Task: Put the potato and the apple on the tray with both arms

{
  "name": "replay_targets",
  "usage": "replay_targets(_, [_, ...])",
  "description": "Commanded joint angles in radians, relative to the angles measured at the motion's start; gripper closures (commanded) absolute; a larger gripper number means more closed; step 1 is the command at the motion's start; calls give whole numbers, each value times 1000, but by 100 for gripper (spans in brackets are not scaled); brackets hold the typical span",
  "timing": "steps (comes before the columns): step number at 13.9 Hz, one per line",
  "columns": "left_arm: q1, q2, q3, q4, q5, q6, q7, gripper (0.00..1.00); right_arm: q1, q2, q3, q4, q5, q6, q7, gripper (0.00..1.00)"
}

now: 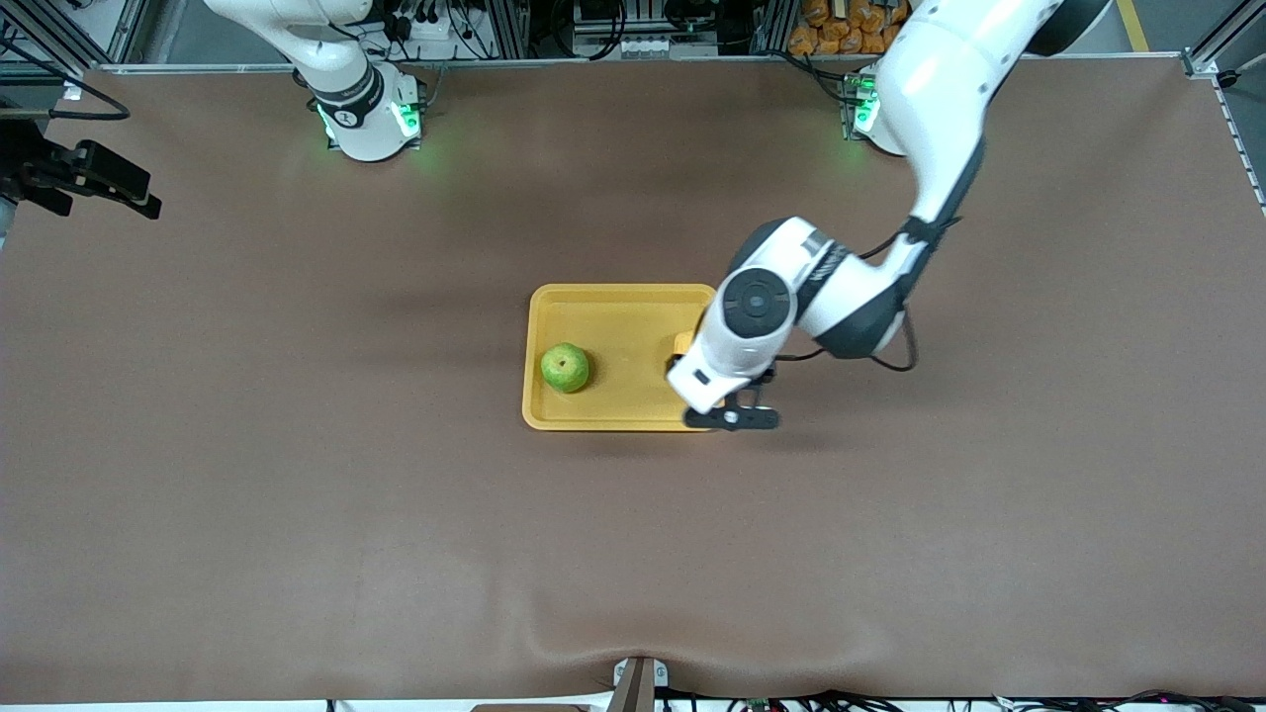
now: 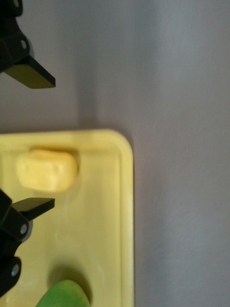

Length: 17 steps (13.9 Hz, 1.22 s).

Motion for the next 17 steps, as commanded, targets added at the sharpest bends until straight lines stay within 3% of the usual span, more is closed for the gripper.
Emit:
replay_targets(1, [68, -143, -4, -25, 19, -121, -12, 0, -29, -16, 13, -14, -7, -1, -11, 0])
replay_targets(4, [163, -257, -7, -27, 13, -215, 24, 0, -27, -16, 13, -15, -7, -3, -5, 0])
replay_targets(8, [277, -351, -11, -27, 3, -314, 214, 0, -29, -15, 13, -15, -5, -1, -5, 0])
replay_targets(17, [375, -426, -5, -30, 1, -413, 334, 0, -32, -7, 13, -14, -1, 8, -5, 0])
